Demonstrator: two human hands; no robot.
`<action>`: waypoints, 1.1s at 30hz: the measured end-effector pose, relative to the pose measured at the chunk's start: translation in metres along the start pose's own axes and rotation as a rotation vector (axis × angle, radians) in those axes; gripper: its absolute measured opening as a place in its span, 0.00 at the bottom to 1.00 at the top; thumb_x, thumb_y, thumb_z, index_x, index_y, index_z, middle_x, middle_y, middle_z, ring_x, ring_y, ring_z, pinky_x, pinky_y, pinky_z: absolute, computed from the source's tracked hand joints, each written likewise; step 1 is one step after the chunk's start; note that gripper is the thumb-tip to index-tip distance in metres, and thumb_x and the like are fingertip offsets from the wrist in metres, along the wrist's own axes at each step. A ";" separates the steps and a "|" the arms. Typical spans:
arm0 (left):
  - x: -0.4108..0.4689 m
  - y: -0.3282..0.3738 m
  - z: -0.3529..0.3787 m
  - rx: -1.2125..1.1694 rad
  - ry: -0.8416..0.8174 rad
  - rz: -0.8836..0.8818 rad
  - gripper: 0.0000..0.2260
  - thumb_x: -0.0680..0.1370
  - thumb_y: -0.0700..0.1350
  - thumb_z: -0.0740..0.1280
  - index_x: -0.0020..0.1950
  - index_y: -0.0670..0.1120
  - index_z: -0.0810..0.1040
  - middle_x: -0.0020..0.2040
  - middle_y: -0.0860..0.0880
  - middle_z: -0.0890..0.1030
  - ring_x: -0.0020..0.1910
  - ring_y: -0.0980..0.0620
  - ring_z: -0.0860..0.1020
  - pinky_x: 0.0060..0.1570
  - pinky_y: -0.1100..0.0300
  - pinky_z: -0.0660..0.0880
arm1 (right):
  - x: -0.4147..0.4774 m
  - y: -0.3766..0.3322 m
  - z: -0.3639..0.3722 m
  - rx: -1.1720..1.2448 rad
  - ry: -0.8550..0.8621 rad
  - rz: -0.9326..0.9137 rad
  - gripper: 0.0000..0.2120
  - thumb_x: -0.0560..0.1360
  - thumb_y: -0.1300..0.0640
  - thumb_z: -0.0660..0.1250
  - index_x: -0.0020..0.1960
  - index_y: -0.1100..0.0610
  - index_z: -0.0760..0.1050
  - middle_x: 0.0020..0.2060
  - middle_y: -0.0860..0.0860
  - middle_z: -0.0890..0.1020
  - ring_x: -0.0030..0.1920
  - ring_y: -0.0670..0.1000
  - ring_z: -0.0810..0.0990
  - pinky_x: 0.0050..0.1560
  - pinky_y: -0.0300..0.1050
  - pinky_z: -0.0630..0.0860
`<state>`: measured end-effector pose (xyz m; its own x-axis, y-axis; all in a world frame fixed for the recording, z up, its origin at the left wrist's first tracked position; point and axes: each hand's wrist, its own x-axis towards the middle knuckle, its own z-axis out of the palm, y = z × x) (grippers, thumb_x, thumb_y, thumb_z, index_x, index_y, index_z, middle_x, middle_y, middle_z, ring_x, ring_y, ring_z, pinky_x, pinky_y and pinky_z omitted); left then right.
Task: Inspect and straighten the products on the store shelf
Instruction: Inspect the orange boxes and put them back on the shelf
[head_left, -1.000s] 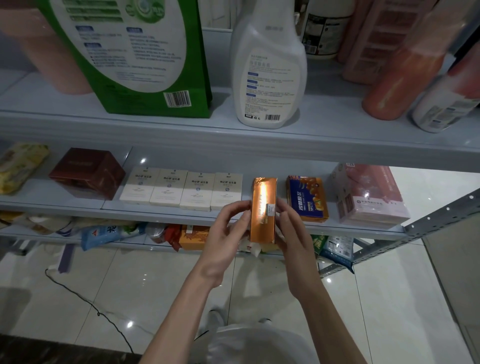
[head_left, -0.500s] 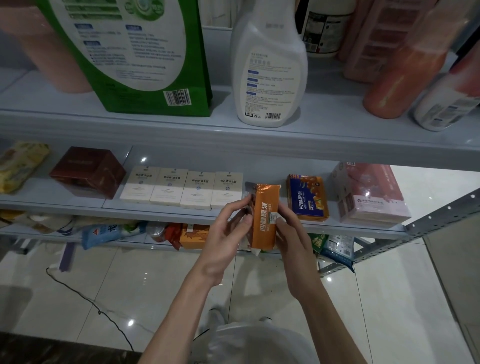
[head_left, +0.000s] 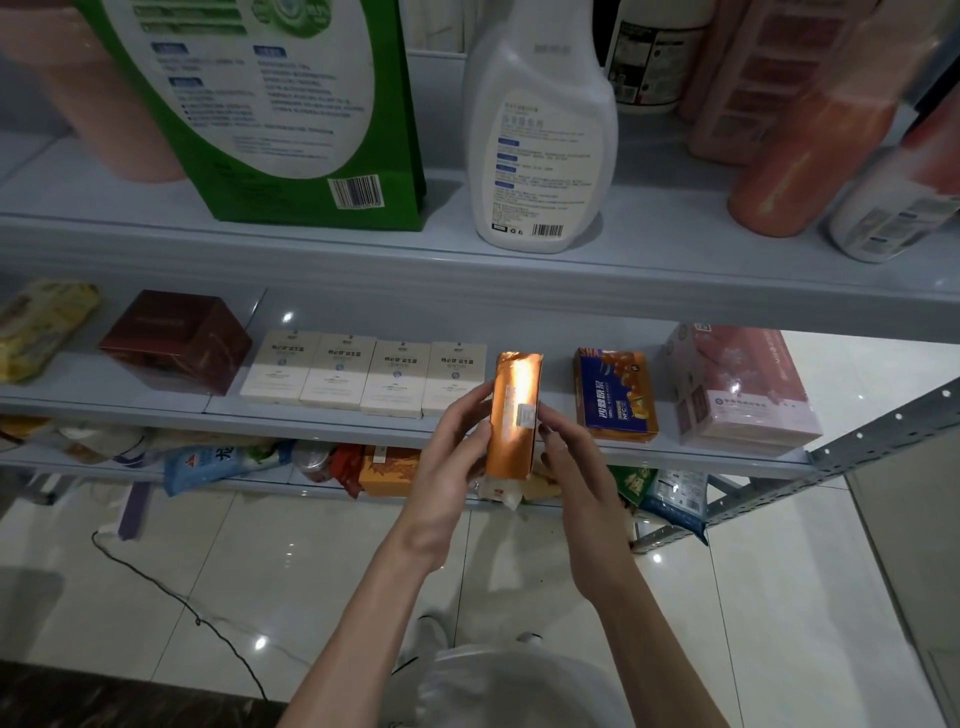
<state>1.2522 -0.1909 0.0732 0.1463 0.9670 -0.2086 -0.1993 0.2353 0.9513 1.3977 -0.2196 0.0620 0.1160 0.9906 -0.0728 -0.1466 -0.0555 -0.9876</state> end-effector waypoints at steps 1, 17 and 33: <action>-0.001 -0.001 0.000 0.005 0.011 -0.005 0.19 0.81 0.52 0.63 0.72 0.52 0.73 0.66 0.52 0.80 0.65 0.53 0.78 0.64 0.51 0.77 | 0.001 0.001 -0.001 0.005 0.001 0.015 0.19 0.82 0.50 0.60 0.70 0.50 0.76 0.65 0.42 0.81 0.67 0.43 0.78 0.59 0.35 0.77; -0.002 0.012 0.008 0.082 -0.031 -0.007 0.17 0.82 0.53 0.61 0.70 0.65 0.71 0.71 0.61 0.74 0.68 0.60 0.74 0.50 0.72 0.78 | 0.006 -0.001 -0.003 -0.083 0.016 0.031 0.20 0.80 0.47 0.63 0.72 0.45 0.73 0.62 0.37 0.81 0.62 0.43 0.81 0.56 0.41 0.81; 0.001 -0.002 0.009 0.140 -0.023 -0.005 0.21 0.77 0.54 0.66 0.70 0.53 0.75 0.64 0.57 0.81 0.65 0.57 0.78 0.56 0.65 0.78 | 0.009 -0.003 -0.004 -0.015 0.077 -0.009 0.17 0.81 0.48 0.58 0.68 0.45 0.73 0.56 0.33 0.82 0.59 0.40 0.82 0.52 0.37 0.80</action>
<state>1.2611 -0.1911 0.0735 0.1694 0.9630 -0.2098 -0.0616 0.2228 0.9729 1.4034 -0.2108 0.0642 0.1926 0.9785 -0.0734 -0.1307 -0.0485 -0.9902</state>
